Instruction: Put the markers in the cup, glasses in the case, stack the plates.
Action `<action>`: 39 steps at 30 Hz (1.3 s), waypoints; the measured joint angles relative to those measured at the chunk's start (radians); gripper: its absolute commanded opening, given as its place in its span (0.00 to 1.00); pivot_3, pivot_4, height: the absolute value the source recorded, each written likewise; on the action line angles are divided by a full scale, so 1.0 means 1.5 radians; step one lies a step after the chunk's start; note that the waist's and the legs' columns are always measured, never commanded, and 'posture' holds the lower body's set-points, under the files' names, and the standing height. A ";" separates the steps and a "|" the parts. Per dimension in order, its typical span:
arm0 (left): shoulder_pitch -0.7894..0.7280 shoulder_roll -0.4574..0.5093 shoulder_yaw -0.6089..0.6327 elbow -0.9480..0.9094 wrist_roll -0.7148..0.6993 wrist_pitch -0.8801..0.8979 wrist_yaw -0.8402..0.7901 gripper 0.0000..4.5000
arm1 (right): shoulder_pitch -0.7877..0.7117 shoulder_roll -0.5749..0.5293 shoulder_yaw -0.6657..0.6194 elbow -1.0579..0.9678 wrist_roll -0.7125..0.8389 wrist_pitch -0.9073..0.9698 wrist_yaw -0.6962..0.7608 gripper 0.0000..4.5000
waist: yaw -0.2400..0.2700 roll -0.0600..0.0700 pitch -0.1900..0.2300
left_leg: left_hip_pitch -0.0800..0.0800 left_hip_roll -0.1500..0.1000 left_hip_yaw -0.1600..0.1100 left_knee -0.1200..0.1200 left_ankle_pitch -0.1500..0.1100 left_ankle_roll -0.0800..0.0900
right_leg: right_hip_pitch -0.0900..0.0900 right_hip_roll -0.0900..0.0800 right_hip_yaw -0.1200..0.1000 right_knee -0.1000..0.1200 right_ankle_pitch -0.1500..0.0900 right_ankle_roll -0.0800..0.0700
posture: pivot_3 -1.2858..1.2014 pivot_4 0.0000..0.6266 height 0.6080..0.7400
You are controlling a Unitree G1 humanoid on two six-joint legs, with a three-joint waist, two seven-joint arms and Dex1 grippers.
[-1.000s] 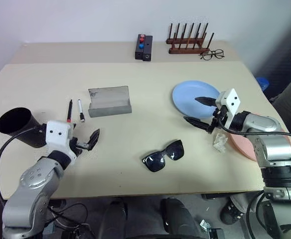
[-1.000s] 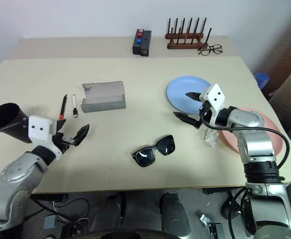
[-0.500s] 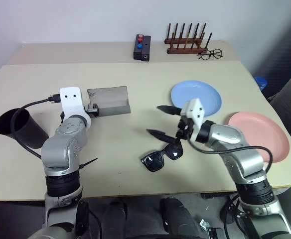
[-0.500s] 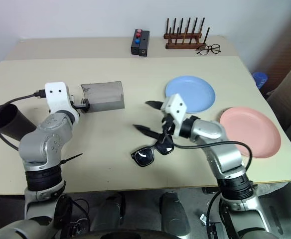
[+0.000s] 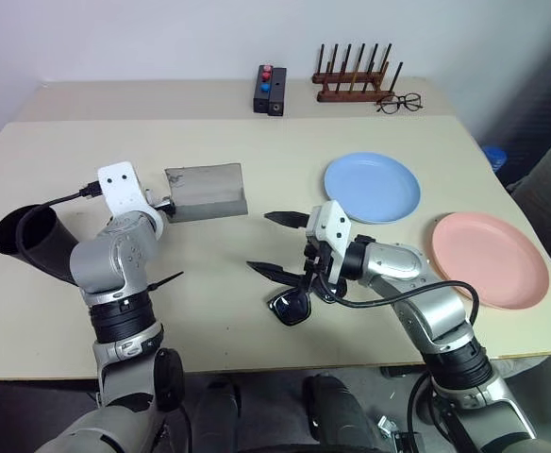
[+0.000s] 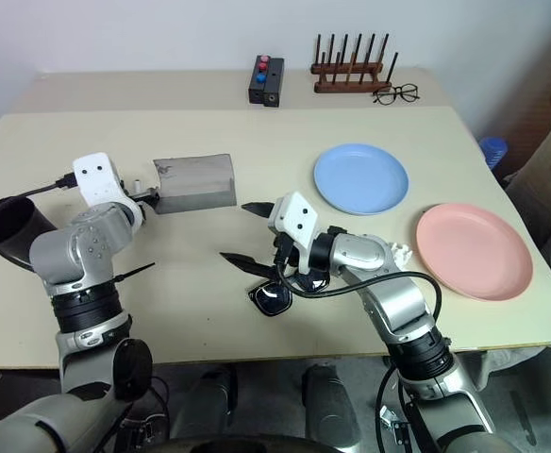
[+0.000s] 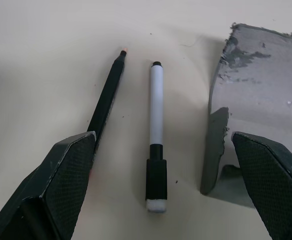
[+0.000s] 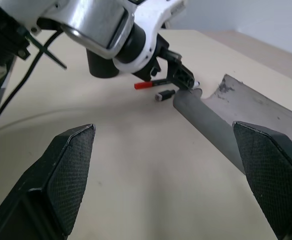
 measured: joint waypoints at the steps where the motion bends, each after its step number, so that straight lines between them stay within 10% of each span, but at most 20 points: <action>1: -0.003 -0.003 0.006 0.002 0.000 -0.001 0.003 1.00 | 0.000 0.000 0.000 0.003 -0.002 -0.002 0.001 0.99 | 0.000 0.000 0.000 | 0.000 0.000 0.000 0.000 0.000 0.000 | 0.000 0.000 0.000 0.000 0.000 0.000 | 0.52 0.24 1.00; 39: -0.038 -0.031 0.029 0.071 0.007 -0.049 0.027 1.00 | 0.041 -0.002 0.009 0.024 -0.041 -0.045 0.006 0.99 | 0.004 0.000 0.000 | 0.000 0.000 0.000 0.000 0.000 -0.001 | 0.000 0.000 0.000 -0.001 0.000 0.000 | 0.52 0.24 1.00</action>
